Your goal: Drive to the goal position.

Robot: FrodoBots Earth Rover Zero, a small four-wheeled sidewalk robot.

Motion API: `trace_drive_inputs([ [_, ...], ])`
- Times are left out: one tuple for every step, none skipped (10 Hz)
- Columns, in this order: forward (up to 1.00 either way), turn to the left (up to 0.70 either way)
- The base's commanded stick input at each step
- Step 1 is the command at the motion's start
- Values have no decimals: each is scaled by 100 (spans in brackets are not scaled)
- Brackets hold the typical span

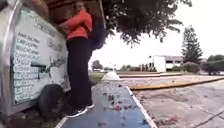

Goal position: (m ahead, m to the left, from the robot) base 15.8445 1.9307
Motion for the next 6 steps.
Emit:
trace_drive_inputs([
  [50,0],
  [50,0],
  [50,0],
  [50,0],
  [50,0],
  [50,0],
])
